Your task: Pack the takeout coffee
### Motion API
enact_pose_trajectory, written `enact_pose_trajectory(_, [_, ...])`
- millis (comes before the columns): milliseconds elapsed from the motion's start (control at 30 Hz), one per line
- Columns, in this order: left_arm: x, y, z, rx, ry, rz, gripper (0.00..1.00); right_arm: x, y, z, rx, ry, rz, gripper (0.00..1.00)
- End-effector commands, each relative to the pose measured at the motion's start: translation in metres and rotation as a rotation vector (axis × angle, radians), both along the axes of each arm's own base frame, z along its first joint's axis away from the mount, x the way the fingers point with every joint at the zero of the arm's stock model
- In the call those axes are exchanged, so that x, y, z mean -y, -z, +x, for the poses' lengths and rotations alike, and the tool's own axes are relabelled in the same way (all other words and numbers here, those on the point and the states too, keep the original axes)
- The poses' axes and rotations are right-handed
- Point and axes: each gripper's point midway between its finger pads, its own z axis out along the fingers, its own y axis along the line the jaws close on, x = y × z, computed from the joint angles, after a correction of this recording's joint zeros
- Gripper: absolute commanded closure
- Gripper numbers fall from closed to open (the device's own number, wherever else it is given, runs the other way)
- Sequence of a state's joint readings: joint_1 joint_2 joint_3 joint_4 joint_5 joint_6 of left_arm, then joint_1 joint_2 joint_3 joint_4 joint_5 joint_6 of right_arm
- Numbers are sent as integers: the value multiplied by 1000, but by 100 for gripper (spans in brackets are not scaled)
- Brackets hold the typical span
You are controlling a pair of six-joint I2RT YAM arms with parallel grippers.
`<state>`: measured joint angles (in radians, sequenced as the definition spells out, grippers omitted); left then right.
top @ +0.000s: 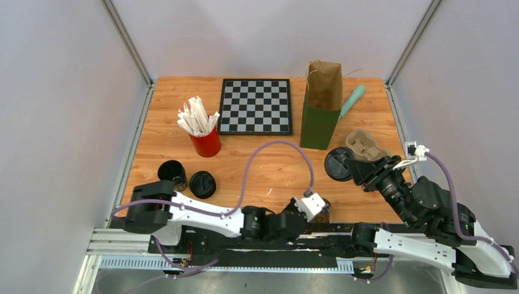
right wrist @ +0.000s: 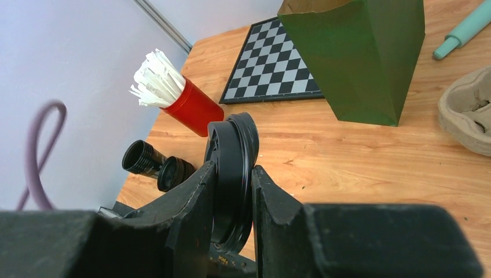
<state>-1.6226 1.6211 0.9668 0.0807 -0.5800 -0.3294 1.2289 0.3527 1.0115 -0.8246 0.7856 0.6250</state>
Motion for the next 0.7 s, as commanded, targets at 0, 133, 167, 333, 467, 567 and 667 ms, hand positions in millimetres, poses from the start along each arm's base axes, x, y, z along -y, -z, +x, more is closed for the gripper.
enact_pose_trajectory(0, [-19,-37,24,-137,-116,-137,100,-11,0,0,-4,-21,20,72])
enact_pose_trajectory(133, [-65,-44,51,-246,-271,-137,100,-16,9,2,-28,-20,-9,72])
enact_pose_trajectory(167, [-78,-42,57,-281,-310,-132,100,-18,10,2,-28,-21,-12,72])
enact_pose_trajectory(333, [-123,-37,80,-454,-420,-85,100,-25,15,3,-23,-39,-17,71])
enact_pose_trajectory(467, [-152,-35,91,-535,-481,44,100,-34,24,1,-33,-64,-30,71])
enact_pose_trajectory(567, [-162,-27,100,-621,-479,106,100,-40,31,0,-46,-82,-33,71])
enact_pose_trajectory(667, [-165,-14,105,-705,-466,148,100,-49,40,-1,-60,-104,-38,71])
